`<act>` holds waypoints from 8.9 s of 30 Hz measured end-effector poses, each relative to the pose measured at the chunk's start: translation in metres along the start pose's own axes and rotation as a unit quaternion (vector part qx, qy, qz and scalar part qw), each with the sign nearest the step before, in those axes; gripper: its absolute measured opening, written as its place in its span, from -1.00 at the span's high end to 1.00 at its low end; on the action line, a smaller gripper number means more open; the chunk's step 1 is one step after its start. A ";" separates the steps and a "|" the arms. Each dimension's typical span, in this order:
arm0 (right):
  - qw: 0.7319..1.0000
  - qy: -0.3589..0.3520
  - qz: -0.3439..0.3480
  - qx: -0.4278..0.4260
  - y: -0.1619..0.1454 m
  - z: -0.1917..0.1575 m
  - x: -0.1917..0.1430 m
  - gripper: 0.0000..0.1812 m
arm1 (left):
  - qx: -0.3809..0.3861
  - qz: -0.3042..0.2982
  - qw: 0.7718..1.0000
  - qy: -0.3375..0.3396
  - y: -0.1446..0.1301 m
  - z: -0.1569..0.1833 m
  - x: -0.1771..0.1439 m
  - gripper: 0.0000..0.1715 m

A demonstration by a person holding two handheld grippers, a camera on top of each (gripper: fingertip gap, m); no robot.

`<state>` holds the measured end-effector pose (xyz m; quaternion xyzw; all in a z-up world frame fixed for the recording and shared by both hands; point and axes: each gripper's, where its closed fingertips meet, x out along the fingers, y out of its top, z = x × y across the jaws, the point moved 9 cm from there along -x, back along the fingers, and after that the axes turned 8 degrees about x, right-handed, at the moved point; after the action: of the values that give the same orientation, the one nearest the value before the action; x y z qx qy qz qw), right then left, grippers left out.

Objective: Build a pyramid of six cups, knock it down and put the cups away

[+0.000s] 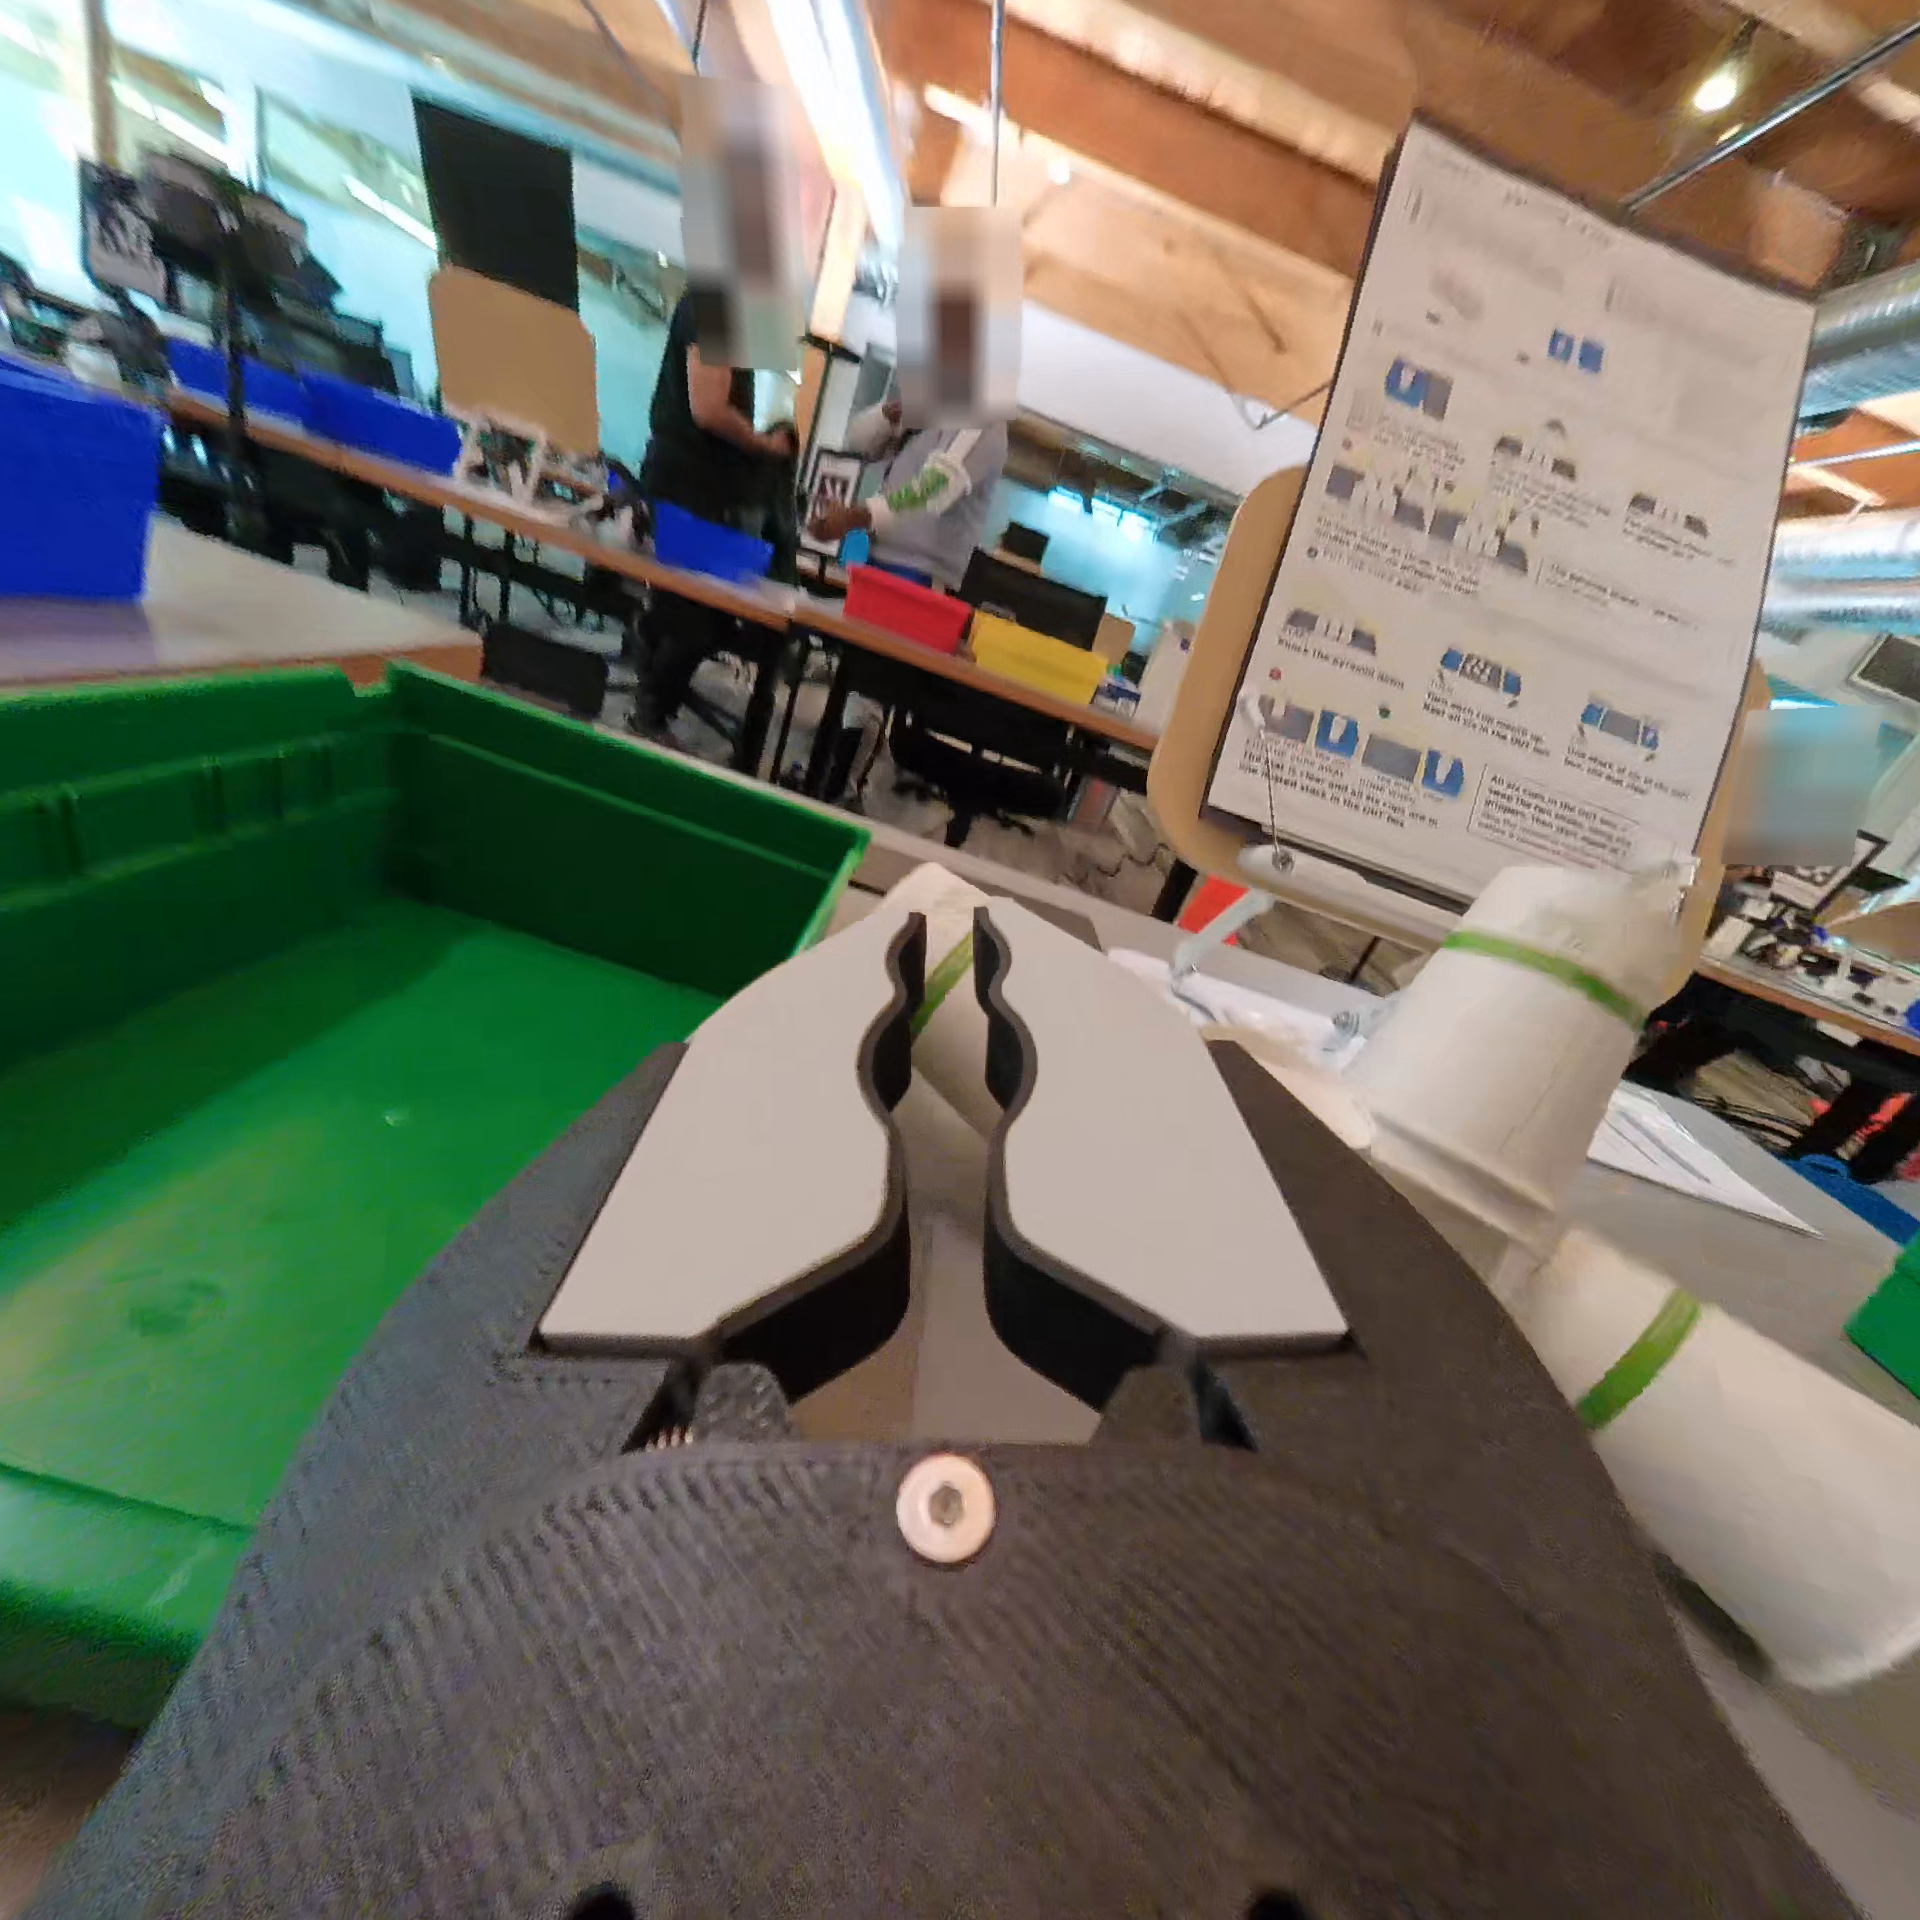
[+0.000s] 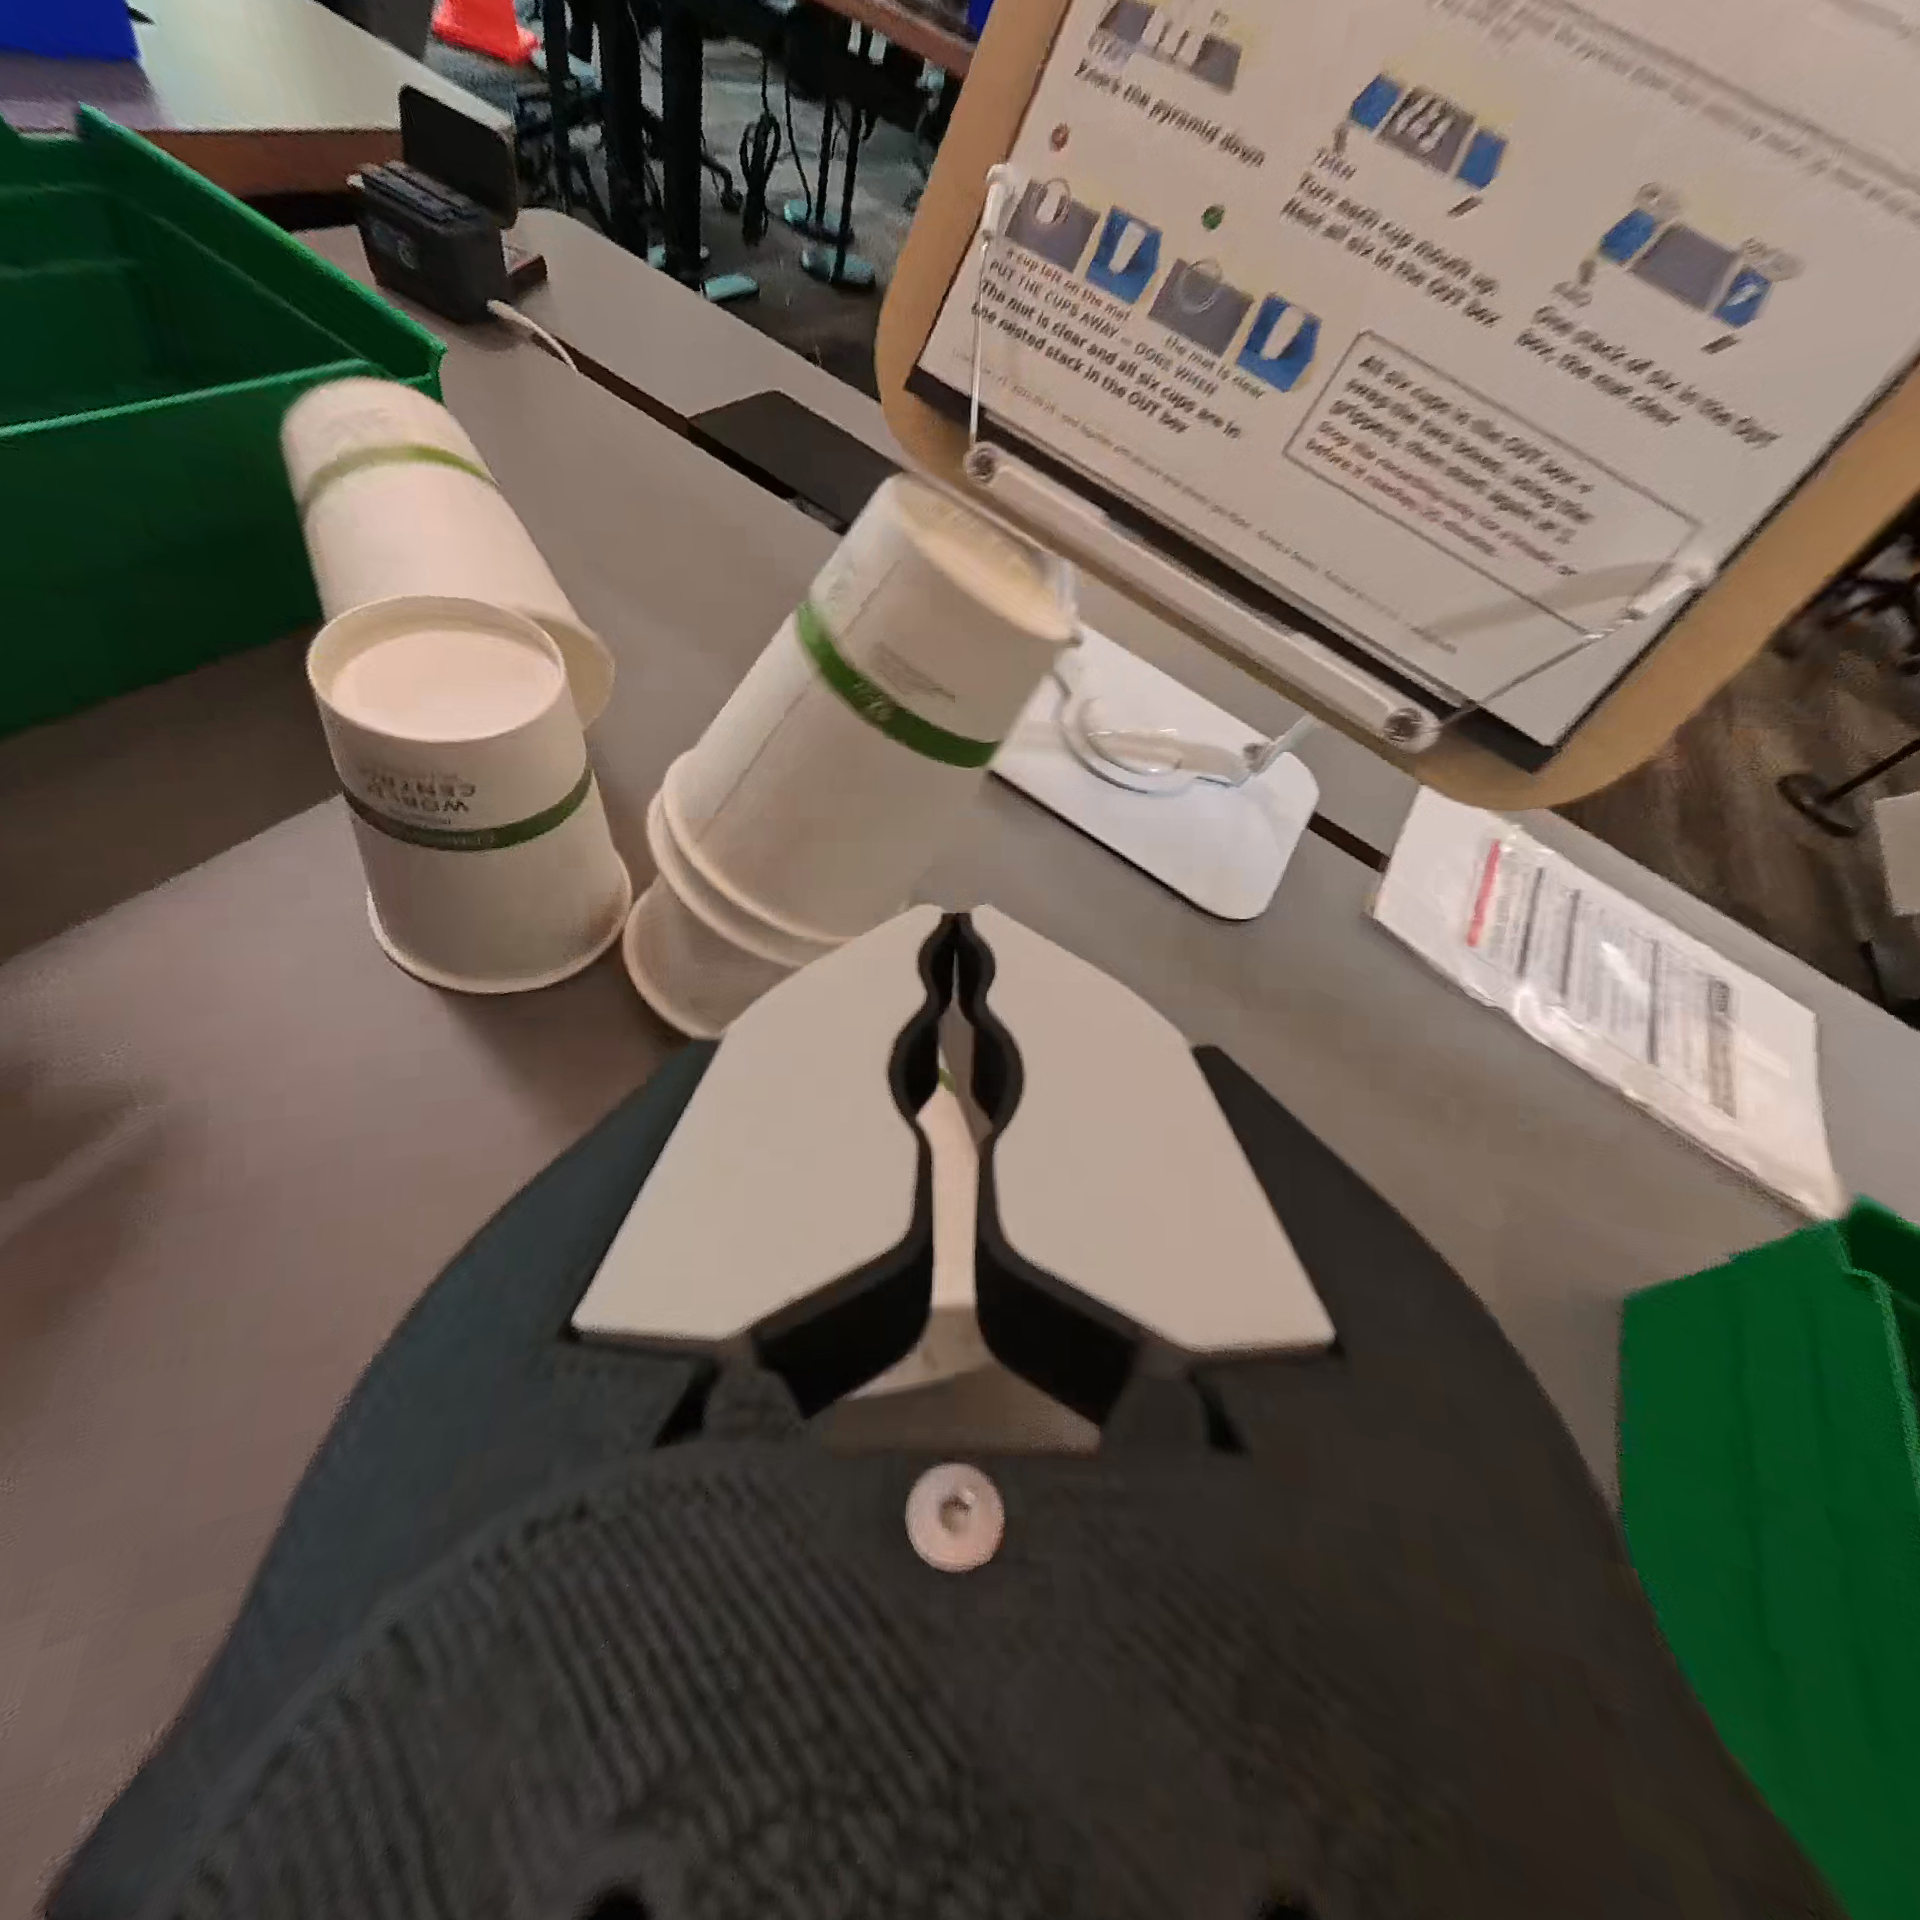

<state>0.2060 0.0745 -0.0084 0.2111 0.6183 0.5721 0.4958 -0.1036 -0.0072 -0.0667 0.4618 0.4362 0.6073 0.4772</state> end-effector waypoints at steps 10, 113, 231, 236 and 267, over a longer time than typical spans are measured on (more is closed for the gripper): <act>0.991 -0.022 0.067 0.116 -0.109 0.071 -0.068 1.00 | 0.046 -0.015 0.998 -0.048 -0.008 0.020 0.004 0.90; 0.882 0.450 -0.139 -0.022 -0.144 -0.005 -0.088 0.99 | 0.545 -0.050 0.677 -0.492 -0.103 0.192 -0.080 0.04; 0.950 -0.234 -0.098 0.182 -0.158 0.313 -0.114 0.03 | 0.100 -0.096 0.877 -0.460 -0.058 0.195 -0.051 0.36; 0.950 -0.229 -0.101 0.185 -0.158 0.313 -0.117 0.03 | 0.107 -0.098 0.875 -0.461 -0.060 0.196 -0.051 0.36; 0.870 0.158 0.299 0.359 -0.072 0.121 -0.101 0.31 | 0.102 0.029 0.917 -0.384 -0.020 0.168 -0.031 0.75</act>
<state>0.3736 0.0324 -0.0195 0.4564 0.7583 0.4574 0.0869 0.0679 -0.0198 -0.0583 0.7185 0.2653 0.3486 0.5402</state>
